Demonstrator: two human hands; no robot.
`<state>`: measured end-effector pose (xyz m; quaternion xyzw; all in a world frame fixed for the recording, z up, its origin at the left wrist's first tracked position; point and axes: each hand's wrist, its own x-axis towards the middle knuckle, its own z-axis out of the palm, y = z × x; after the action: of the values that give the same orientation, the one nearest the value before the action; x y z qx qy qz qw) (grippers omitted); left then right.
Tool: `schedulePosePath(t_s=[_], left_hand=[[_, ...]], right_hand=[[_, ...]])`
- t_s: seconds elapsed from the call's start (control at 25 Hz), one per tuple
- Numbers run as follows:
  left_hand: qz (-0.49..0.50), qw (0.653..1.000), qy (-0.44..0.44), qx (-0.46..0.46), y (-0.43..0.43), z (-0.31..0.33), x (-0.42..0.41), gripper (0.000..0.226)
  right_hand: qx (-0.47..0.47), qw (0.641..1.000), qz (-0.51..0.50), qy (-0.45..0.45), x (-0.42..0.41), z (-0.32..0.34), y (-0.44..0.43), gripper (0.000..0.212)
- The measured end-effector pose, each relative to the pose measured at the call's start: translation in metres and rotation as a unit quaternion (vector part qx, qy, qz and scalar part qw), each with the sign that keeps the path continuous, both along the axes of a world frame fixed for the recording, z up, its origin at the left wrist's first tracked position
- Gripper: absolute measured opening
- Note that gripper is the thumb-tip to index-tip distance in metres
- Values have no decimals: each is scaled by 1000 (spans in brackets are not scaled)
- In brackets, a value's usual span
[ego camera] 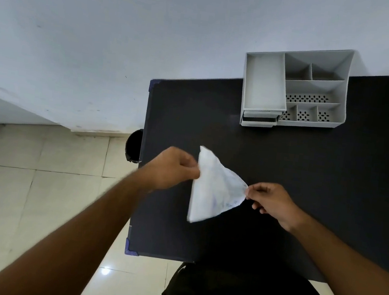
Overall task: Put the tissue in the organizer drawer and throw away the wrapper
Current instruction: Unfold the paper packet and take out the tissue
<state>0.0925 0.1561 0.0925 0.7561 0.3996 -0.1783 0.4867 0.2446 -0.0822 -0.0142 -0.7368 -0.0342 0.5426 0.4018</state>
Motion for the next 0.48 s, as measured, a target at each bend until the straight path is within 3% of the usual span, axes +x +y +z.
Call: schedulePosePath(t_s=[0.04, 0.16, 0.28, 0.32, 0.44, 0.48], left_hand=[[9, 999, -20, -36, -1, -1, 4, 15], [57, 997, 21, 54, 4, -5, 2, 16], [-5, 993, 1, -122, 3, -4, -5, 11], [-12, 992, -8, -128, 0, -3, -6, 10], [-57, 996, 54, 45, 4, -15, -11, 12], [-40, 997, 57, 14, 5, -16, -12, 10]], right_hand=[[-1, 1000, 1, -6, -1, 0, 0, 8], [-16, 1000, 7, -15, 0, 1, 1, 7], [-2, 1000, 4, -9, 2, 4, -2, 10], [2, 1000, 3, -4, 2, 2, -2, 10], [-5, 1000, 5, -18, -1, 1, -3, 8], [-7, 1000, 5, -18, -2, 0, -3, 8]])
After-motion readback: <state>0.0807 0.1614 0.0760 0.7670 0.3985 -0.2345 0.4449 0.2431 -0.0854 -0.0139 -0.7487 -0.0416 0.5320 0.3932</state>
